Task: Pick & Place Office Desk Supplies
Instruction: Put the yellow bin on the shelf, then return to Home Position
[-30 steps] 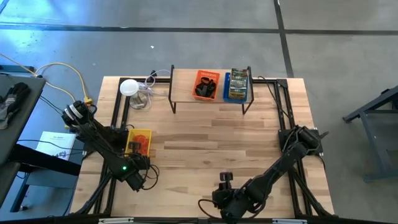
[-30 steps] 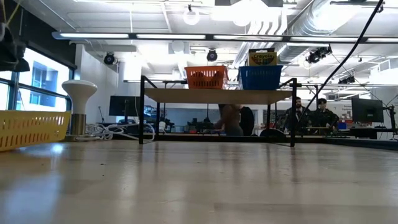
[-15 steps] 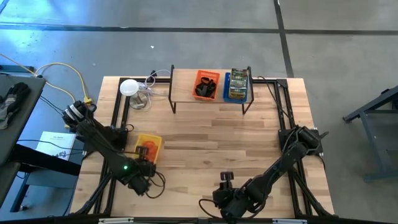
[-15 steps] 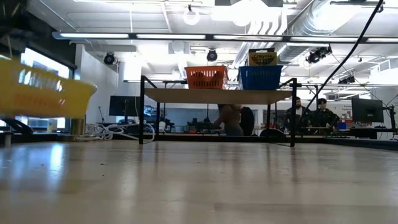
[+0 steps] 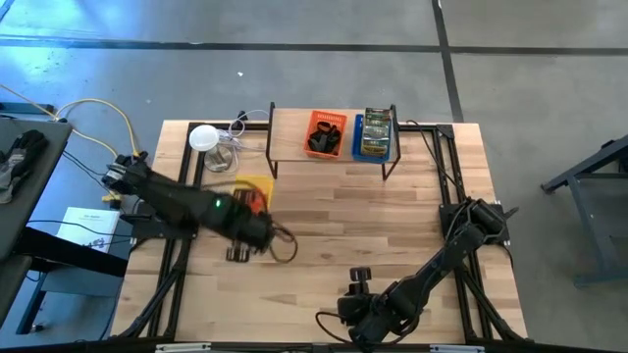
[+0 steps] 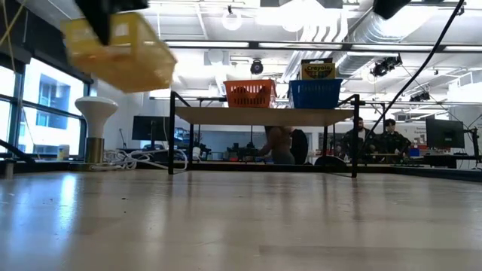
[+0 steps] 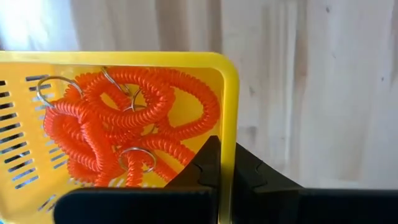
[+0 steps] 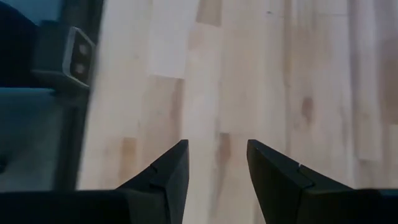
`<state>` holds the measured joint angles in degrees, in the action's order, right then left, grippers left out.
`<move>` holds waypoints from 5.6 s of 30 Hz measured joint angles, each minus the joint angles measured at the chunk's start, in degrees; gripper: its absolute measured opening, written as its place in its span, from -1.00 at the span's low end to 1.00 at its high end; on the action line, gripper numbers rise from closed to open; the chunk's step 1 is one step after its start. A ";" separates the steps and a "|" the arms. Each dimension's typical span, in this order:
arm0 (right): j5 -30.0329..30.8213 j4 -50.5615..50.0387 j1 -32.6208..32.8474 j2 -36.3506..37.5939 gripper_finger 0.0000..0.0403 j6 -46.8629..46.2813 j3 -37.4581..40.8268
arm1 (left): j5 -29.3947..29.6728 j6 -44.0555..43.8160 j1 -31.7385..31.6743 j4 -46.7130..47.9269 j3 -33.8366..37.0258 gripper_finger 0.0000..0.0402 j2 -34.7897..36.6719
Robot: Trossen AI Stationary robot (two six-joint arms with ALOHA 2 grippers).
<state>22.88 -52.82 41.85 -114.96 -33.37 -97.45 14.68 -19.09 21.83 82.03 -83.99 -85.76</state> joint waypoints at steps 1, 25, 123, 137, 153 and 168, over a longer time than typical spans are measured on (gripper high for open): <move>0.79 -0.61 0.00 0.04 -0.26 -0.02 0.00 | 0.02 2.49 -1.62 0.07 -1.17 -1.00 -0.01; 1.45 -9.42 -2.19 2.75 -0.26 -5.11 0.02 | 1.91 33.61 -29.95 -5.68 -10.68 -1.00 -6.39; 15.94 23.10 -6.59 71.34 -0.99 19.00 48.38 | -28.31 47.56 -48.95 -28.58 7.78 -1.00 22.57; -17.92 66.41 -26.19 97.97 -0.99 34.65 96.90 | -39.85 31.98 -53.48 -67.12 39.59 -1.00 34.81; -21.43 59.88 -31.52 100.41 -0.99 32.98 96.98 | -32.37 28.36 -42.52 -70.86 46.15 -1.00 46.39; -21.53 58.99 -31.50 100.02 -0.99 33.14 97.02 | -34.42 24.85 -36.23 -93.89 63.71 -1.00 51.88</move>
<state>1.34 6.17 10.35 -14.94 -0.23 -0.43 -19.75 5.76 -14.40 -11.86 -20.28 -33.89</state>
